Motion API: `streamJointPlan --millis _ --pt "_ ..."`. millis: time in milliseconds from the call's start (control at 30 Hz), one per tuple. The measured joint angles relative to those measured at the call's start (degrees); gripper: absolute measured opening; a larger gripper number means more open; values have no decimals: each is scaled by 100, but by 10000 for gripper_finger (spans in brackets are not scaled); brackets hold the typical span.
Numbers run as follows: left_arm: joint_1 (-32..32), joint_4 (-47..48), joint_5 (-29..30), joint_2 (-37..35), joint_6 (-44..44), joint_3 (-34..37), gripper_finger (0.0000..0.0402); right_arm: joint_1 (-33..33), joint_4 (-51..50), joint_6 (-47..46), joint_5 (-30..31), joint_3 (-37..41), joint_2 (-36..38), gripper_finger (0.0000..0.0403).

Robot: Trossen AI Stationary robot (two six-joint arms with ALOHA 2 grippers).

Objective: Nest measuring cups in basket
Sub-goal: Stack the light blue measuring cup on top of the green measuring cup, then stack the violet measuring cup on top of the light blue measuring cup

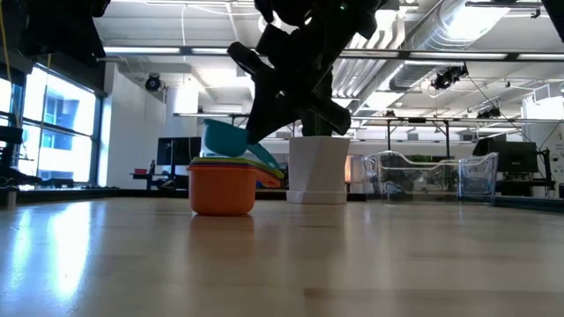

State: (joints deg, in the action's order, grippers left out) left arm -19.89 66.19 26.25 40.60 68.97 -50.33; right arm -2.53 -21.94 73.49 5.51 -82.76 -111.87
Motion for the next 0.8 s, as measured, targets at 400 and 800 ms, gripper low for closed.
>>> streamJointPlan --millis 400,800 --pt "2 0 1 0 -2 0 104 -12 1 0 -22 0 0 51" --pt "2 0 1 0 -5 0 104 -82 -1 -1593 1149 0 0 59"
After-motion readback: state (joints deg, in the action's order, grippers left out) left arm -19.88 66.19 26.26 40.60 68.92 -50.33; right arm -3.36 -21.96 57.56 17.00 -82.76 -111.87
